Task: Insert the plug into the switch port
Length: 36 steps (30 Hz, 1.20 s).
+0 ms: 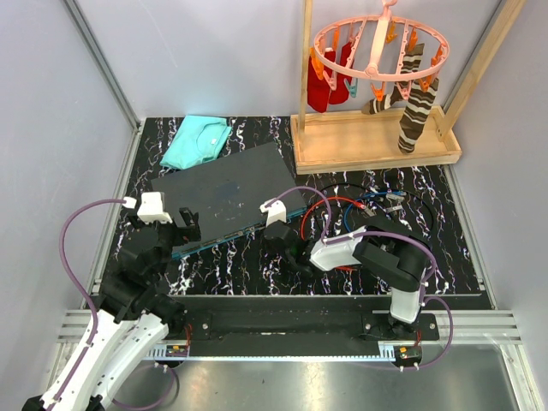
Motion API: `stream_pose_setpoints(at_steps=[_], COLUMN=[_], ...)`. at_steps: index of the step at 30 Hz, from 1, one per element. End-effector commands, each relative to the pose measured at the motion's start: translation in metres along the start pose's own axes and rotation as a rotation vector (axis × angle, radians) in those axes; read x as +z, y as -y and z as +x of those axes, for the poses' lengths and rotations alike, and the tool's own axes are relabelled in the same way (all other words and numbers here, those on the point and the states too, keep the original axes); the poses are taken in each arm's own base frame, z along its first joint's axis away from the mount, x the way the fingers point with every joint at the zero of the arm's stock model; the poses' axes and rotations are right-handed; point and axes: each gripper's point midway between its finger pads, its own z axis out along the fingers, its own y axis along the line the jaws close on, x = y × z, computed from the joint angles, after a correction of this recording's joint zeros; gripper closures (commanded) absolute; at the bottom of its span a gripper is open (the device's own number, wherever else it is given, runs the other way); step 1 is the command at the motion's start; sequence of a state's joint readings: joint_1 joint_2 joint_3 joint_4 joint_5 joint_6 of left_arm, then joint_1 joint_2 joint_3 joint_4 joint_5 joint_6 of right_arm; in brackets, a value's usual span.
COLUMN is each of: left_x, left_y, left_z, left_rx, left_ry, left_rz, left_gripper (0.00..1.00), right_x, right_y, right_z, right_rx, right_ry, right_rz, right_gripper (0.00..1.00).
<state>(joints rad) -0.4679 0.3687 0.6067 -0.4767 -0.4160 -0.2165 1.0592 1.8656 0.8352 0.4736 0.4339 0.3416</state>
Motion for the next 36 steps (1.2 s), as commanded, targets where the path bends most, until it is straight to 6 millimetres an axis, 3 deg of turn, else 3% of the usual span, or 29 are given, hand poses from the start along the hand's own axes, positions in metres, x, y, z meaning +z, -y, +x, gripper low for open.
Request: stream_pose_setpoints(at_steps=[1, 12, 28, 36], left_x=[0.001, 0.001, 0.001, 0.001], left_y=[0.003, 0.003, 0.003, 0.003], left_z=[-0.012, -0.013, -0.012, -0.012], left_rx=[-0.006, -0.009, -0.006, -0.006], left_ry=[0.047, 0.049, 0.044, 0.044], left_rz=[0.007, 0.009, 0.009, 0.008], left_gripper=[0.01, 0.01, 0.01, 0.01], right_x=[-0.006, -0.009, 0.008, 0.005], right_y=[-0.006, -0.005, -0.003, 0.002], right_z=[-0.06, -0.045, -0.016, -0.025], right_rx=[0.094, 0.094, 0.075, 0.082], right_ry=[0.174, 0.127, 0.073, 0.102], right_rz=[-0.008, -0.018, -0.001, 0.023], right_gripper=[1.0, 1.0, 1.0, 1.0])
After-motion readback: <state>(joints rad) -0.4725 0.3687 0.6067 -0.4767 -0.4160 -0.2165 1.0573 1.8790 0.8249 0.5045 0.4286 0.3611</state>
